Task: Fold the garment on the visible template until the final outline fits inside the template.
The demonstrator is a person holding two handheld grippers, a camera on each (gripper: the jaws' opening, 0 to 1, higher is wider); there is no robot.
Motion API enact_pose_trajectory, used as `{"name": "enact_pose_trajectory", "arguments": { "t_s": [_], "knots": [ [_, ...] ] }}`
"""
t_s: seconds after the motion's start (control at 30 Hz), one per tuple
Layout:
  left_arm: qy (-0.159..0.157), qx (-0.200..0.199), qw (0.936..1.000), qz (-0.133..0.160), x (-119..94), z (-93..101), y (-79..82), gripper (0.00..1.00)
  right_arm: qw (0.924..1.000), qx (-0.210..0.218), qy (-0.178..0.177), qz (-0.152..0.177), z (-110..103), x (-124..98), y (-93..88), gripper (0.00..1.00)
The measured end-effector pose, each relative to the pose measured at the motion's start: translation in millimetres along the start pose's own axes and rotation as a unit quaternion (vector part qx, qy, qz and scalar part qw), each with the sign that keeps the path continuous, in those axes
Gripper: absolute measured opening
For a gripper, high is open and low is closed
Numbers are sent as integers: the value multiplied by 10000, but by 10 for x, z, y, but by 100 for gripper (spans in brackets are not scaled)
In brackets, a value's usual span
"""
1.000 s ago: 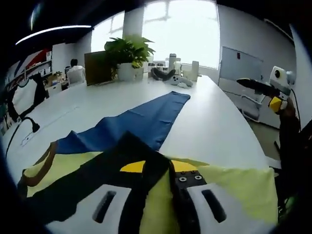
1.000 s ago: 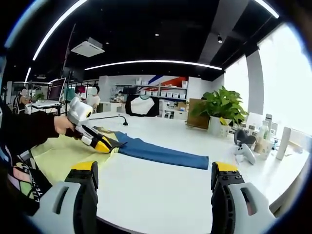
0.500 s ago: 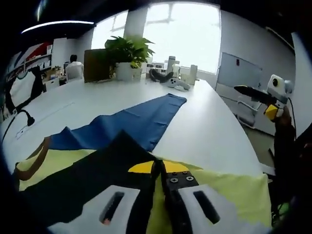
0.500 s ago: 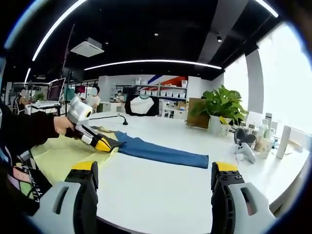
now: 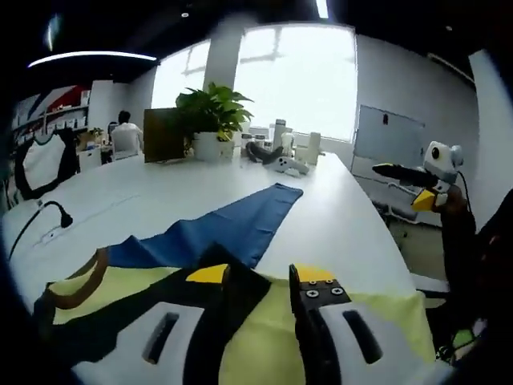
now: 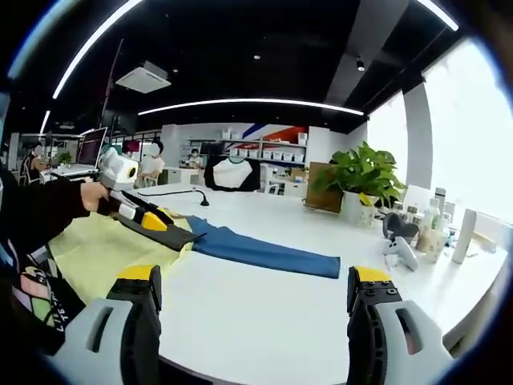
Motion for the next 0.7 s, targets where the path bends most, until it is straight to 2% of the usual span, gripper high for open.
{"name": "enact_pose_trajectory", "arguments": {
  "t_s": [0.1, 0.13, 0.2, 0.23, 0.3, 0.33, 0.47, 0.57, 0.63, 0.67, 0.7],
  "knots": [
    [237, 120, 9992, 302, -278, -73, 109, 38, 10000, 0, 11, 36, -8, 4, 21, 99],
    [269, 122, 9991, 316, -313, -81, 117, 43, 10000, -12, 0, 39, -3, 8, 26, 99],
    [528, 86, 9976, 435, -466, -174, 173, 54, 10000, -33, -20, 8, -2, 18, 25, 99],
    [633, 53, 9966, 523, -555, -221, 210, 55, 10000, -32, -17, 4, -6, 19, 27, 99],
    [679, 41, 9954, 677, -673, -249, 254, 53, 10000, -42, 18, 33, -23, 25, 44, 99],
    [744, -8, 9936, 845, -760, -270, 295, 53, 10000, -40, 22, 57, -29, 31, 54, 99],
    [957, 32, 9891, 1116, -995, -320, 370, 58, 9999, -26, 32, 101, -40, 53, 79, 99],
    [1213, 63, 9854, 1191, -1124, -365, 384, 65, 9999, -27, 32, 134, -42, 57, 94, 99],
    [1235, 21, 9850, 1205, -1195, -358, 366, 66, 9999, -64, 32, 132, -43, 54, 94, 99],
    [1318, -14, 9833, 1256, -1236, -361, 372, 65, 9999, -89, 25, 119, -40, 52, 91, 99],
    [1584, 82, 9782, 1340, -1317, -373, 389, 65, 9998, -110, 23, 136, -39, 49, 98, 99]
  ]
}}
Point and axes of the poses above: the point that each gripper's makers call its tool centre point, and the gripper's own axes: x roughly forward along the fingers, z roughly to its right, y roughly out of its top, the point moved 3 cm from there along -x, roughly backward along the fingers
